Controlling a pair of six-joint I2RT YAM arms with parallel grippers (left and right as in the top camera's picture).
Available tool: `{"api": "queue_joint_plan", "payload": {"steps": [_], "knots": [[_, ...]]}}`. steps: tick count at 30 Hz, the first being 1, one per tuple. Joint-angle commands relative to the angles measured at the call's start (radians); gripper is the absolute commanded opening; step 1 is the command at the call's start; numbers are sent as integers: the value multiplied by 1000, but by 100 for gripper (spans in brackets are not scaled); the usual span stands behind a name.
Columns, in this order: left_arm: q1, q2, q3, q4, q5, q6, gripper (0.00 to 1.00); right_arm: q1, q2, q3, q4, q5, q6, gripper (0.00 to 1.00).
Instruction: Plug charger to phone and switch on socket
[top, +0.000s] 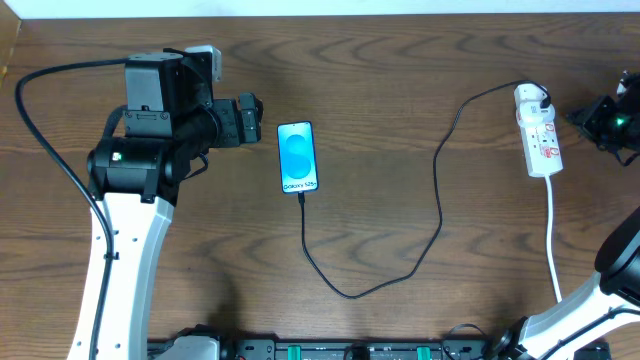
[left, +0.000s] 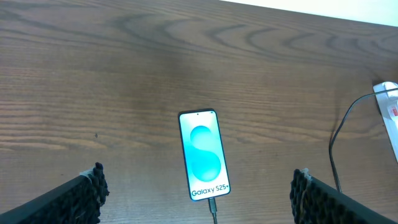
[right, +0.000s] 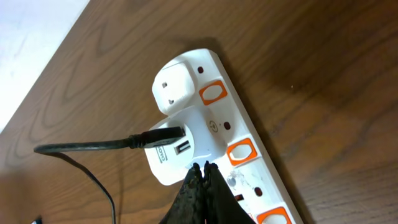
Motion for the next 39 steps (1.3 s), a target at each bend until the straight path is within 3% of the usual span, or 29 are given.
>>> {"api": "queue_joint_plan", "payload": {"steps": [1,23,39], "knots": [[3,-4,5,-2,-6,-5,95,-3,10,-16,4,8,-4,1],[3,-4,5,-2,-6,-5,95,-3,17,-20,19,31,-15,1],[3,-4,5,-2,-6,-5,95,-3,178,-20,133,-66,-27,1]]}}
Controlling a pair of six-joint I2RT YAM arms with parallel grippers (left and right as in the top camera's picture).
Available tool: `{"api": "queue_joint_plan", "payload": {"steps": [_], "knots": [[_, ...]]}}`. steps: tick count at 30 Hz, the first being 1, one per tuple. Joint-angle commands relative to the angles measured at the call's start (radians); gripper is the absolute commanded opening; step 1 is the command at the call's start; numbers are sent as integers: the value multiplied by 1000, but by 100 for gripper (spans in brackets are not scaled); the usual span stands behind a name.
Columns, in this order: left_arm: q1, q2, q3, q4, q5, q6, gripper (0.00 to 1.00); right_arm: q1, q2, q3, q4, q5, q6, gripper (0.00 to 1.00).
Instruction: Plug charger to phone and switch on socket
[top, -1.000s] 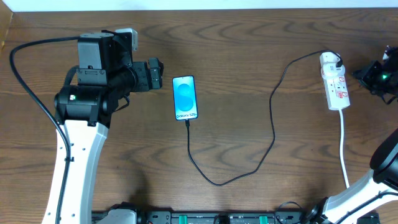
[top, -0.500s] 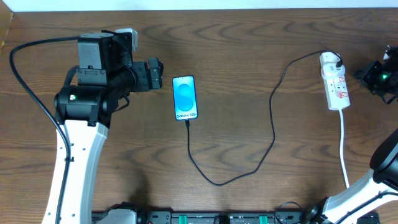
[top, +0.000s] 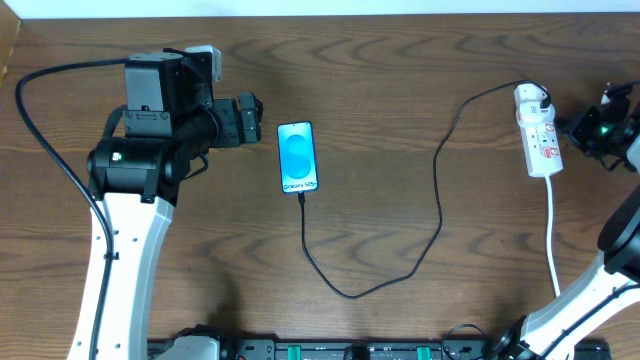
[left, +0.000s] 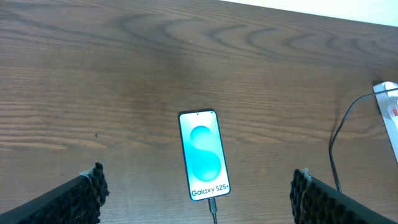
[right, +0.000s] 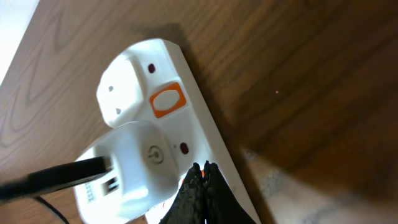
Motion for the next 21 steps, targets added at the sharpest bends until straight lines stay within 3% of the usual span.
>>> {"api": "queue_joint_plan", "payload": {"steps": [1,21], "knots": [[3,-4,5,-2,-6,-5,95,-2,29,-7,11,-50,-21,1],[3,-4,5,-2,-6,-5,95,10,35,-7,8,-63,-66,1]]}}
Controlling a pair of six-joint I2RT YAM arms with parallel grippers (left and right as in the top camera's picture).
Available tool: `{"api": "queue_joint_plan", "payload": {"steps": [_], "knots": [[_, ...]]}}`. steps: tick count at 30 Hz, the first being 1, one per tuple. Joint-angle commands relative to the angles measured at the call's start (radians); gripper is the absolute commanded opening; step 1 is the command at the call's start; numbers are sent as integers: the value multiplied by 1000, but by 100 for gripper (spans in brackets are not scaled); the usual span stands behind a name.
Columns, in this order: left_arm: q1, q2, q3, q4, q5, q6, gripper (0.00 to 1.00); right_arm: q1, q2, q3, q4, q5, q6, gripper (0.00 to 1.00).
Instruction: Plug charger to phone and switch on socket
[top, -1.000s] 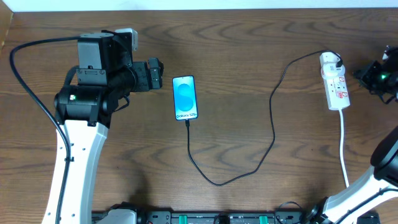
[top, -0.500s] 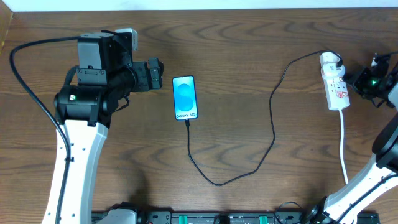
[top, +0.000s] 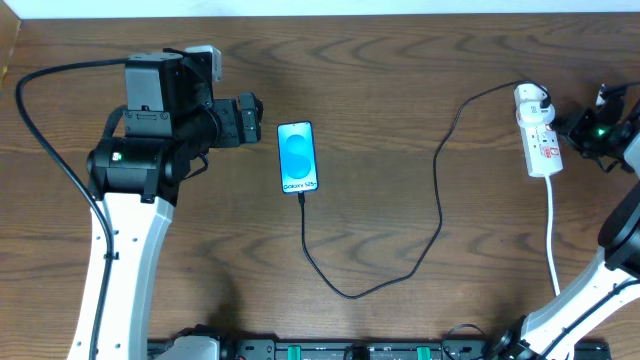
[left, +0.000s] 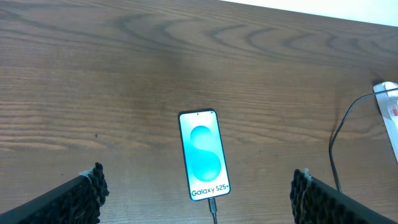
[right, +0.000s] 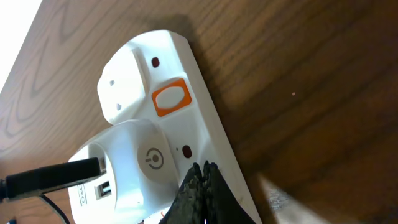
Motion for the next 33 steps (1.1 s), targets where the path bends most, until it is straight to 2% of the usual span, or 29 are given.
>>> {"api": "queue_joint_plan", "payload": {"steps": [1,33], "knots": [[3,-4,5,-2,-6,-5,95,12,14,-7,-10,-19,-37,1],[3,-4,5,-2,-6,-5,95,57,14,-7,-61,40,-46,1]]}}
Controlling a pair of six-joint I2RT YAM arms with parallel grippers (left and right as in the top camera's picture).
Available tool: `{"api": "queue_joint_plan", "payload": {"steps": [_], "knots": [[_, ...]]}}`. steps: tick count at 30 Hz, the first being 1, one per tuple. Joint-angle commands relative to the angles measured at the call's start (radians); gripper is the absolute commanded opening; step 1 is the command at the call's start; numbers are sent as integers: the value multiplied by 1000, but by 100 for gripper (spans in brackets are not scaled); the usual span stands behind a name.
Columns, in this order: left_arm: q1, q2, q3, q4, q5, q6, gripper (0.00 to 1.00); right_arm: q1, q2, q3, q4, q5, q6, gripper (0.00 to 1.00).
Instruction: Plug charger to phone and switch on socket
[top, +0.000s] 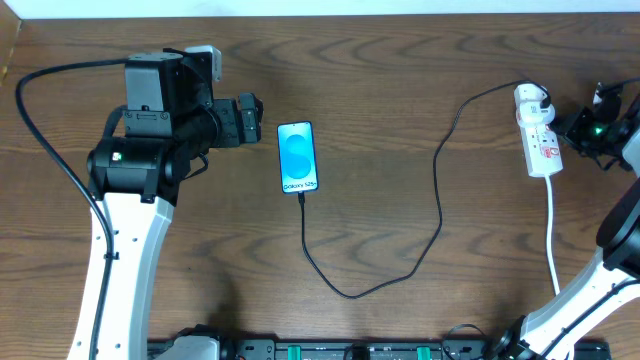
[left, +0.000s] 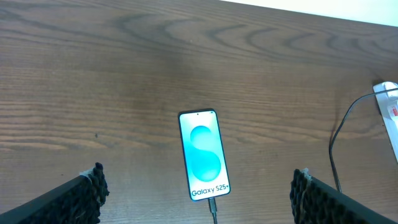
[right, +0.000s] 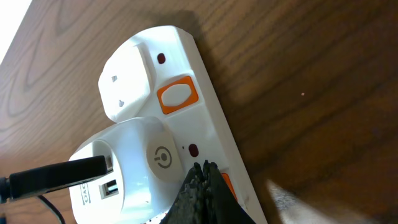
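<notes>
The phone (top: 298, 156) lies face up mid-table, its screen lit (left: 203, 155), with the black charger cable (top: 437, 190) plugged into its lower end. The cable loops right to a white USB adapter (right: 127, 163) seated in the white power strip (top: 537, 130). My right gripper (right: 202, 168) is shut, its tips resting on the strip at the orange switch (right: 225, 184) beside the adapter. A second orange switch (right: 177, 94) sits further along the strip. My left gripper (left: 198, 196) hangs open above the phone, holding nothing.
The power strip's white lead (top: 553, 235) runs toward the front edge. The left arm's black cable (top: 40, 130) arcs over the table's left side. The wooden table's far edge (top: 400, 12) lies close behind the strip.
In the right wrist view the strip has shifted slightly and the orange switch under my shut tips now shows beside them. The left arm and phone are unchanged.
At first my shut right gripper hung a little off the strip near the adapter. It then moved in close over the strip's end, and has stayed pressed by the adapter's switch. The phone stayed plugged in with the left gripper open above it throughout.
</notes>
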Motion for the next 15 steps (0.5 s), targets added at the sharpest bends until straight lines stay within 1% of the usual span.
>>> {"api": "queue_joint_plan", "payload": {"steps": [1,15], "knots": [[3,-4,5,-2,-6,-5,95,40,16,-17,-35,12,-19,1],[3,-4,5,-2,-6,-5,95,86,16,-17,-76,23,-18,1]]}}
